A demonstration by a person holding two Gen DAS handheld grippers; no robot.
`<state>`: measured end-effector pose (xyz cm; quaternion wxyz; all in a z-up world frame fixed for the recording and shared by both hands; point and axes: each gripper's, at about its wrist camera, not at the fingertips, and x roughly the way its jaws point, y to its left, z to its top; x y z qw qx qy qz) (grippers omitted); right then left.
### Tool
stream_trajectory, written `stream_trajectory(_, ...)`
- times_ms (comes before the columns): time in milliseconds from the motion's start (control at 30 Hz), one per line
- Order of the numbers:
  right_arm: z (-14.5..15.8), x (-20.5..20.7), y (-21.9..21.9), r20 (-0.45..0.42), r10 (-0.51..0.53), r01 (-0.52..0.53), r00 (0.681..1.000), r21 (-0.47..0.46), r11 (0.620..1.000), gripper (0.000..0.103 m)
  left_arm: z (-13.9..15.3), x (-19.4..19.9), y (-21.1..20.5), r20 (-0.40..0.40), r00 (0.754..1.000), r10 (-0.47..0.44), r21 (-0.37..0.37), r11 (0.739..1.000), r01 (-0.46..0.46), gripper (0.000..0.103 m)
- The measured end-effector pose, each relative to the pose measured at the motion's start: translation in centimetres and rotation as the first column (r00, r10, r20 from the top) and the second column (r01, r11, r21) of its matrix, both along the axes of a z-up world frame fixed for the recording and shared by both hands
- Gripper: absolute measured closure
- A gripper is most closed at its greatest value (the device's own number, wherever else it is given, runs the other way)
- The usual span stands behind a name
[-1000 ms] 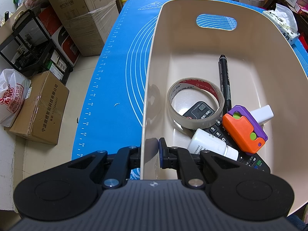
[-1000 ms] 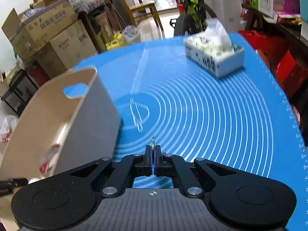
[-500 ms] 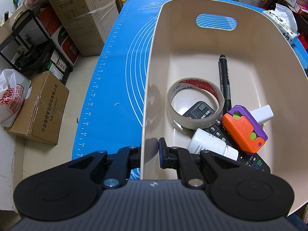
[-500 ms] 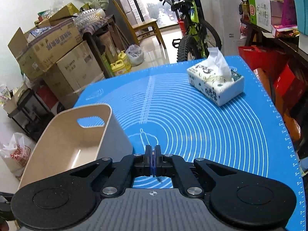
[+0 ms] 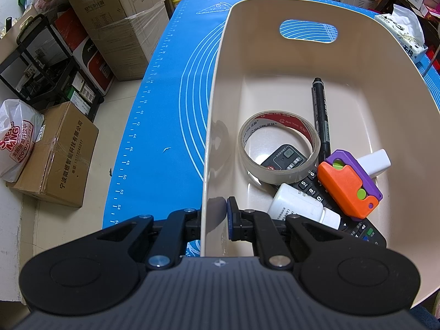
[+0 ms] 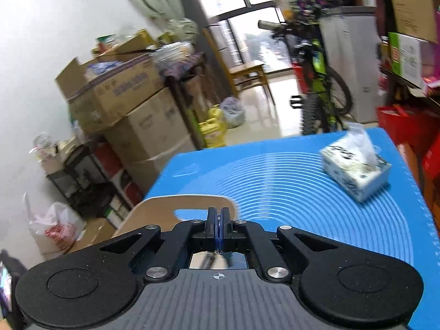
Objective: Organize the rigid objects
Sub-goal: 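Carry the key into the bin and open the right gripper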
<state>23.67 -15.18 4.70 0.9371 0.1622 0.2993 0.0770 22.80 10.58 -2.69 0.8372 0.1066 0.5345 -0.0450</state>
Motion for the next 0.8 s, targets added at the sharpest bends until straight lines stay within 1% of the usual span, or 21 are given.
stream_trajectory(300,-0.8,0.1,5.5,-0.036,0.146,-0.148,0.989,-0.049,0.988,0.090,0.0,0.0,0.0,-0.001,1.000,0.001,0.000,1.000,-0.001,0.091)
stream_trajectory(533,-1.4,-0.4,8.8,-0.069,0.215,-0.220,0.974,-0.081,0.972,0.090,0.0,0.0,0.0,-0.001,1.000,0.001,0.000,1.000,-0.001,0.091)
stream_trajectory(600,-1.9,-0.3,9.3,-0.100,0.227,-0.236,0.969,-0.092,0.967,0.090,0.0,0.0,0.0,-0.001,1.000,0.001,0.000,1.000,-0.001,0.091)
stream_trajectory(800,-5.0,0.1,11.0,-0.248,0.247,-0.289,0.937,-0.149,0.946,0.089,0.0,0.1,0.0,0.000,1.000,0.002,-0.002,1.000,-0.002,0.091)
